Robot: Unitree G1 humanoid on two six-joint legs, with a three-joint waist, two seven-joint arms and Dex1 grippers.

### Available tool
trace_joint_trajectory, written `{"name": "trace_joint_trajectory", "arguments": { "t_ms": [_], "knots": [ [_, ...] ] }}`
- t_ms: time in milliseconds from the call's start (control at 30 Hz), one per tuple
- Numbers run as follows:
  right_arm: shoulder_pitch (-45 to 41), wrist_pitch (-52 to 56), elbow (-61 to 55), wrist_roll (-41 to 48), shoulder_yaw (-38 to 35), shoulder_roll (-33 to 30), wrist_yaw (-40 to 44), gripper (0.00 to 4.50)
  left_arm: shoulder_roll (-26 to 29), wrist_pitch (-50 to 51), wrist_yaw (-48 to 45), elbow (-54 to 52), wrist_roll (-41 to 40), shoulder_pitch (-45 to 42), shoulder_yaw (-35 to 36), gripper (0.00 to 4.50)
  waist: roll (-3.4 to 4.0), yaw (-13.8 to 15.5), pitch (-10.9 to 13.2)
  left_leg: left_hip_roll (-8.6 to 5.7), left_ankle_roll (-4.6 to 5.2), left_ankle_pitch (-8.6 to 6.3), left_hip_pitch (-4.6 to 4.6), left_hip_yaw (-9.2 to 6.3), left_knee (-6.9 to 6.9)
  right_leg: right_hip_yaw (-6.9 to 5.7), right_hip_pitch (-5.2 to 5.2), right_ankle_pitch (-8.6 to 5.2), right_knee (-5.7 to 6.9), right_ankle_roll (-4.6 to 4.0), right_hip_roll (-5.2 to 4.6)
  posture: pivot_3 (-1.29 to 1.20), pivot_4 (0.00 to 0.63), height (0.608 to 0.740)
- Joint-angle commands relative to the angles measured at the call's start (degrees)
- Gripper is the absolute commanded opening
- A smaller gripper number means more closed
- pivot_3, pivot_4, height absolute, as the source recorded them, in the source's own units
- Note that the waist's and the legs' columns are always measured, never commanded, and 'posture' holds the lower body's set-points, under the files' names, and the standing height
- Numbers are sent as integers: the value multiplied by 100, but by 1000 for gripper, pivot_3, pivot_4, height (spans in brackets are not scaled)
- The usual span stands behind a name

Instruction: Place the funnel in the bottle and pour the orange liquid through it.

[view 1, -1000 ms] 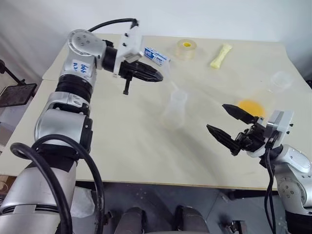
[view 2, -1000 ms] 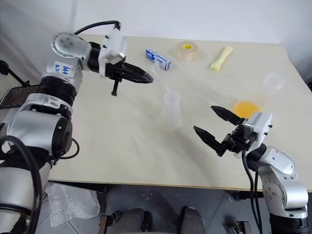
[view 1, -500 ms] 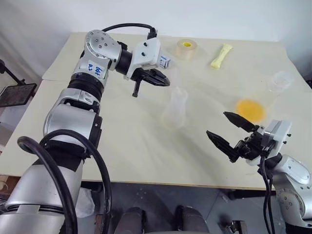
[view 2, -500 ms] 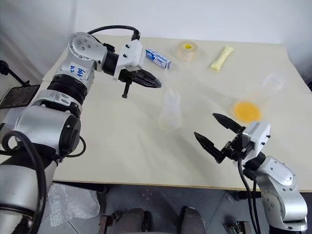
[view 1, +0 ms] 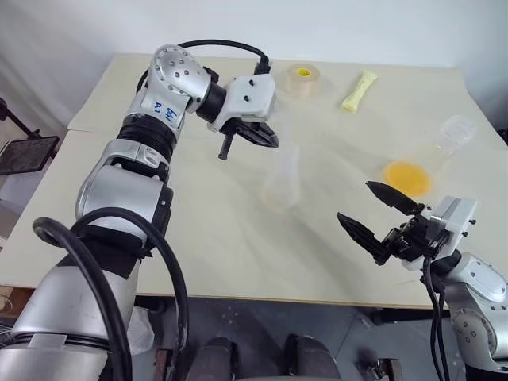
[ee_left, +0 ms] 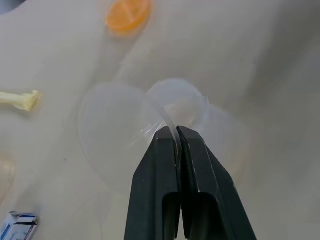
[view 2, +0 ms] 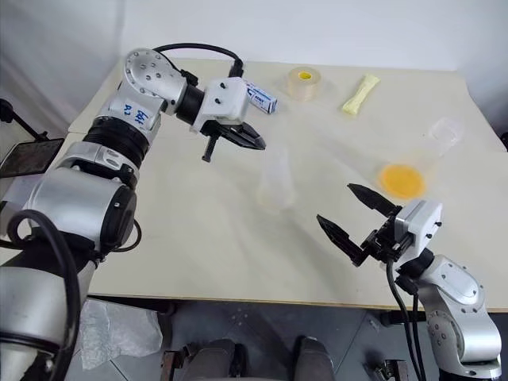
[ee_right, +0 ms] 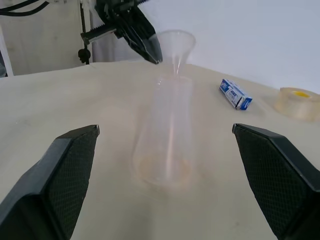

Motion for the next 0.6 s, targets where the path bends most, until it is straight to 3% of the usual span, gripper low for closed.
{"name": "trace_joint_trajectory", "arguments": {
  "t_ms": [33,133,233,600],
  "knots": [
    [11,-169,-66,6,-78,17,48,4500,-57,-134,-112,-34,84,-250,-22,24,0,-2,0,0,0,0,0,1,0,1,0,0,0,0,0,0,150,740],
    [24,-184,-63,-19,-80,34,55,4500,-100,-158,-127,-20,212,-295,-120,24,0,-5,0,1,0,0,1,1,0,0,0,0,0,0,1,0,150,740],
    [62,-210,-66,-56,-79,46,59,4500,-115,-76,-27,4,388,-354,-225,683,0,2,0,0,0,0,1,1,0,0,0,0,0,0,0,0,150,740],
    [157,-306,-18,-92,-184,19,48,4500,-186,110,26,10,307,-476,-53,3944,0,-1,0,0,0,0,1,1,0,1,0,0,0,0,0,0,150,740]
  ]
}}
